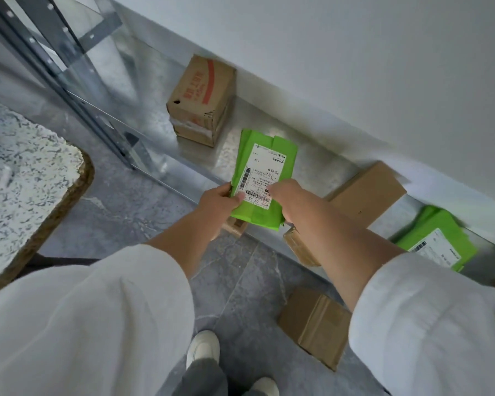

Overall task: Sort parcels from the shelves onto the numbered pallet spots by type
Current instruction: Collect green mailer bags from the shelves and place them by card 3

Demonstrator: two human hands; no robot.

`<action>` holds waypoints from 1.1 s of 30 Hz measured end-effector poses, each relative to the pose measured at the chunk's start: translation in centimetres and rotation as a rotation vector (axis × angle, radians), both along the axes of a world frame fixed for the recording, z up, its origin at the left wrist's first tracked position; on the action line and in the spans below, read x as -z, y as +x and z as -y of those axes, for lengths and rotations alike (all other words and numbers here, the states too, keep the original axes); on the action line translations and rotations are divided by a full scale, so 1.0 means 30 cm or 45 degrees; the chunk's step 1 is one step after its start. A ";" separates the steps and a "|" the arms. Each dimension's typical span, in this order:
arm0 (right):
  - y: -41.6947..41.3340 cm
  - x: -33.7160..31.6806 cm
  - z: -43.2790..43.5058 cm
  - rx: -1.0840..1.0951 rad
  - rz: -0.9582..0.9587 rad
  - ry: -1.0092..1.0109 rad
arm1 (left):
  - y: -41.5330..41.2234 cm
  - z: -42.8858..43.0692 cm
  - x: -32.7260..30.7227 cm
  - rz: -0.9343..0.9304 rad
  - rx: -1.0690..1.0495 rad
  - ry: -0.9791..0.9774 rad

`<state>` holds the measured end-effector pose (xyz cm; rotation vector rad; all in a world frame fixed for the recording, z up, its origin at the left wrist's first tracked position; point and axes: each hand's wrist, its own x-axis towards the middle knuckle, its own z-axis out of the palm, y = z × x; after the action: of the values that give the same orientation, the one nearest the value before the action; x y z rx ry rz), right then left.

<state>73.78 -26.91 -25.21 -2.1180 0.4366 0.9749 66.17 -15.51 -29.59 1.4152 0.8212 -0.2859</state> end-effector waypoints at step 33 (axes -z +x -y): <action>-1.063 -1.012 0.370 -0.459 0.417 0.752 | -1.232 0.318 -1.170 0.371 -0.524 0.544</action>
<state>41.90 -38.01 5.16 -1.7789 -0.3720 0.7972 29.21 -25.06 5.52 1.5892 0.9396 0.4259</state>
